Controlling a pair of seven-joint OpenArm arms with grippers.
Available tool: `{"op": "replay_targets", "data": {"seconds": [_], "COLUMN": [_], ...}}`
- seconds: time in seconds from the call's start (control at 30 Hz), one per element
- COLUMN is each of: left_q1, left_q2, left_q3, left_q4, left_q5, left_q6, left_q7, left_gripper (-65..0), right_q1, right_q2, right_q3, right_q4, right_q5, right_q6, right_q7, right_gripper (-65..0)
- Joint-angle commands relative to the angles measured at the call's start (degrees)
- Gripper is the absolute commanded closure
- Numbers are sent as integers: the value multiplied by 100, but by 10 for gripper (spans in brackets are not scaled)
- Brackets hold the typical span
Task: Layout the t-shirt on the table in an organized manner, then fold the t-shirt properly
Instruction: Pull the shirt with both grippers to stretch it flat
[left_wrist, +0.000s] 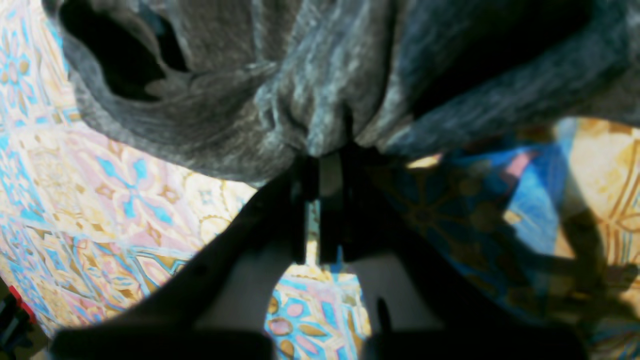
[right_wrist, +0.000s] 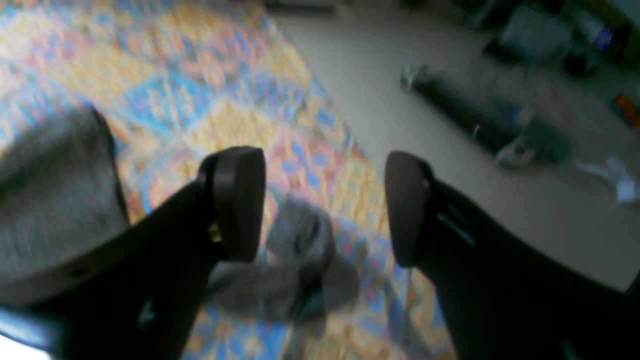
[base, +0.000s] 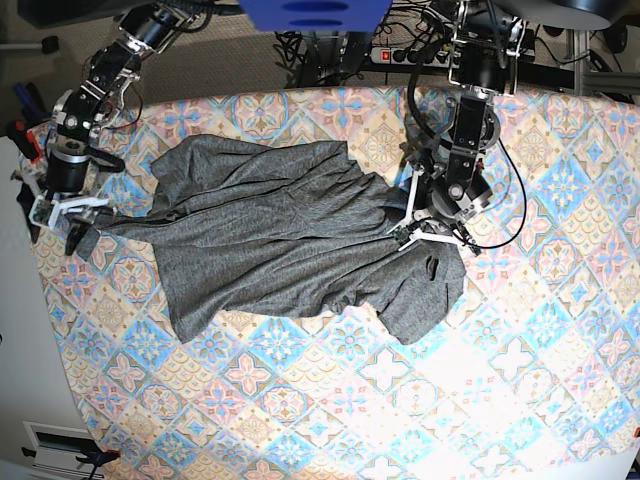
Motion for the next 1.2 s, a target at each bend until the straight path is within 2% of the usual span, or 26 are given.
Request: {"op": "replay_targets", "data": {"seconds": [0.0,0.07,0.13,0.23,0.3,0.43,0.57,0.63,0.7,0.77,0.83,1.17], "left_q1": [10,19,54,194,247,379,608,783,915,994,1056,1188], "left_q2": [1,1,1,1,1,1,1,1,1,-7,10,10], "left_q3": [8,8,8,8,8,8,8,-1,-1,-62,-282,-669], "left_q4": [26,26,26,52,52,52,325,632,835,922,940,958], "left_q5": [-48,-48,-48,-48,-48,-48,-48,-48,-39,-39,-30,-39], "left_q6": [-69,-69,-69,-69,-69,-69,-69,-69,-69,-69,-69,-69], "left_q7": [66,83,83,83,83,83,92,92,92,92,92,92], "left_gripper": [0,0,0,0,0,0,0,0,0,0,0,0], "right_q1": [49,40,-12,-30,-21,-21,5,304,629,919,1236,1447], "right_q2": [-6,-23,-23,-50,-50,-32,-15,196,425,469,504,513], "right_q3": [-8,-236,-491,-755,-913,-1054,-1054,-1054,-1054,-1045,-1028,-1028], "right_q4": [185,334,396,404,360,26,-949,-1266,-1530,-1749,-1943,-3068], "right_q5": [51,51,51,51,86,86,86,86,95,95,95,86], "right_q6": [-15,213,767,1409,1681,1761,1761,1769,1998,2306,2446,2455], "right_q7": [132,132,141,141,141,132,141,150,299,484,589,616], "right_gripper": [-368,-368,-368,-368,-368,-368,-368,-368,-368,-368,-368,-368]}}
